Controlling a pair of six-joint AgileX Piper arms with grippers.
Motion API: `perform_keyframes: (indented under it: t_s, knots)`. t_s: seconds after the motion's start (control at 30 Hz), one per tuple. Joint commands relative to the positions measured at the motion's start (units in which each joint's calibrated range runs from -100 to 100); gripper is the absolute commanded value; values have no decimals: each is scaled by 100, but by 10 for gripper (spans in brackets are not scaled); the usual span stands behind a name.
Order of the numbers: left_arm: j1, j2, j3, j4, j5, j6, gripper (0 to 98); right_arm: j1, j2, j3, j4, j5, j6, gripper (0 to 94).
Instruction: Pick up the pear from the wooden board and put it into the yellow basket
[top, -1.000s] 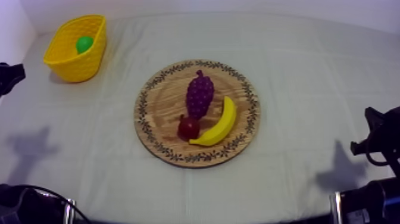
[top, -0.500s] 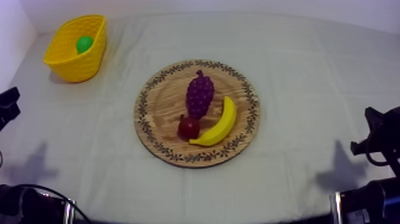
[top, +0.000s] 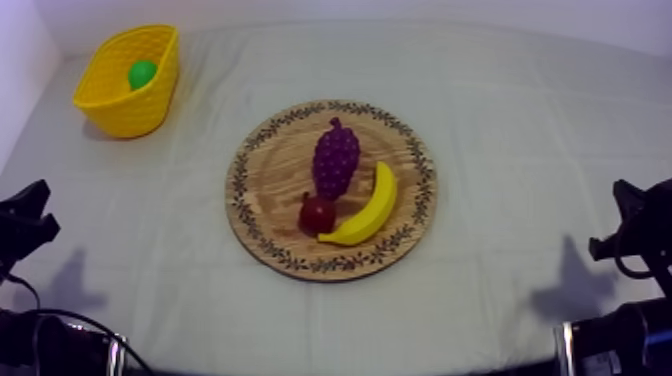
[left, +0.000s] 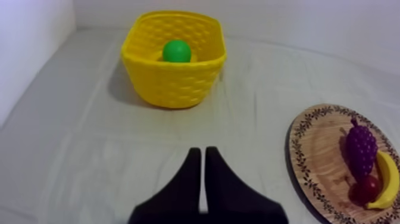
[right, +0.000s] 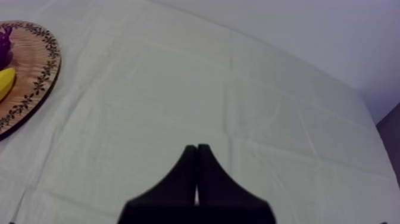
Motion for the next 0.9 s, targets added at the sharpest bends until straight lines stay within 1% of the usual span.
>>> perform_keyframes:
  t_s: [0.0, 0.07, 0.1, 0.17, 0.23, 0.4, 0.47, 0.5, 0.57, 0.63, 0.73, 0.87]
  knots:
    - [20, -207, 268, -45, -260, 286, 0, -1, 0, -2, -1, 11, 0, 4]
    - [45, -327, 623, -102, -533, 478, 0, -3, 0, -2, -1, 11, 0, 4]
    - [74, -364, 762, -179, -627, 541, 0, -5, 0, -2, -1, 11, -2, 4]
    - [120, -408, 926, -272, -735, 543, 0, -9, 0, -2, -1, 11, -5, 4]
    - [135, -430, 1024, -322, -799, 512, 0, -12, 0, -2, -1, 11, -1, 4]
    - [146, -447, 1117, -365, -884, 516, 0, -15, 0, -2, -1, 11, -2, 4]
    - [148, -449, 1170, -385, -1027, 566, 0, -16, 0, -2, -1, 11, -4, 4]
    - [149, -450, 1211, -450, -1148, 663, 0, -16, 0, -2, -1, 11, -6, 4]
    - [147, -450, 1311, -671, -1406, 922, 0, -16, 0, -2, -1, 11, -3, 4]
    - [136, -451, 1371, -798, -1559, 999, 0, -16, 0, -2, -1, 11, -3, 4]
    - [126, -451, 1410, -879, -1655, 1008, 0, -16, 0, -2, -1, 11, -3, 4]
    - [122, -451, 1425, -911, -1693, 1082, 0, -16, 0, -2, -1, 11, -2, 4]
